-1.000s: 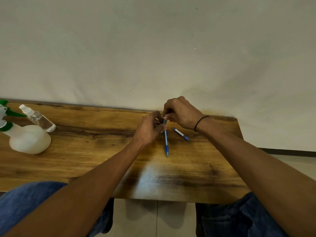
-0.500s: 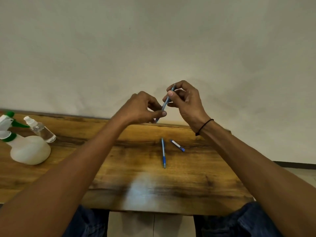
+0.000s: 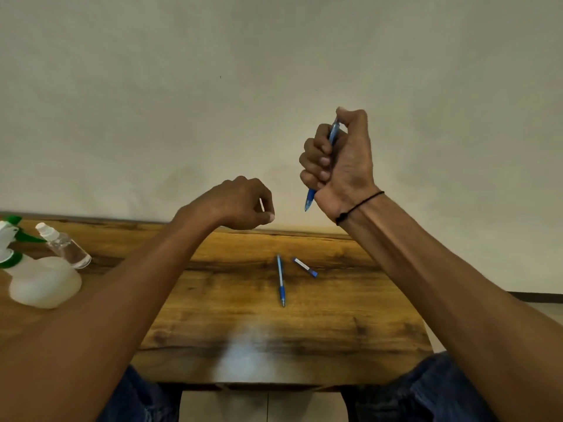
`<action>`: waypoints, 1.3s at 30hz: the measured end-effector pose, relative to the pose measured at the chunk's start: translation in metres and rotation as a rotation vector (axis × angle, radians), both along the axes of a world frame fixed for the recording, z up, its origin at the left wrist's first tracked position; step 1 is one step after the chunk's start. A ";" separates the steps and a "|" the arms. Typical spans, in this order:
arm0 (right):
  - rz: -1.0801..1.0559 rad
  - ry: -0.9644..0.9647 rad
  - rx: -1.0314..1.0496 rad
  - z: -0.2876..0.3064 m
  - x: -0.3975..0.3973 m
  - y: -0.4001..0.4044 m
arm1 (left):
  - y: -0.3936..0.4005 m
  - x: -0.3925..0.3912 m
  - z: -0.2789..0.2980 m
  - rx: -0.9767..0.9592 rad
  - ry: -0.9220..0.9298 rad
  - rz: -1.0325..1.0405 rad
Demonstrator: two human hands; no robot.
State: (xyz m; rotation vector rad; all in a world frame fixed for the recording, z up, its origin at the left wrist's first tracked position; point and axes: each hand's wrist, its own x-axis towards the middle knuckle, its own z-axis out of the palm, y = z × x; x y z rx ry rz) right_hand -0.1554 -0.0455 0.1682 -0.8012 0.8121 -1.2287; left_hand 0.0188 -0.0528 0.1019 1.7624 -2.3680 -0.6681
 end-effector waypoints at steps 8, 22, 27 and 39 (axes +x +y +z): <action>0.027 -0.018 0.028 0.025 -0.003 0.014 | 0.001 -0.012 0.013 -0.026 -0.112 -0.016; 0.058 0.013 -0.009 0.042 -0.007 0.026 | 0.004 -0.022 0.025 -0.024 -0.192 -0.022; 0.064 0.029 -0.010 0.044 -0.006 0.027 | 0.005 -0.020 0.026 -0.018 -0.209 -0.022; 0.050 0.022 0.013 0.044 -0.007 0.028 | 0.003 -0.019 0.025 -0.044 -0.224 -0.012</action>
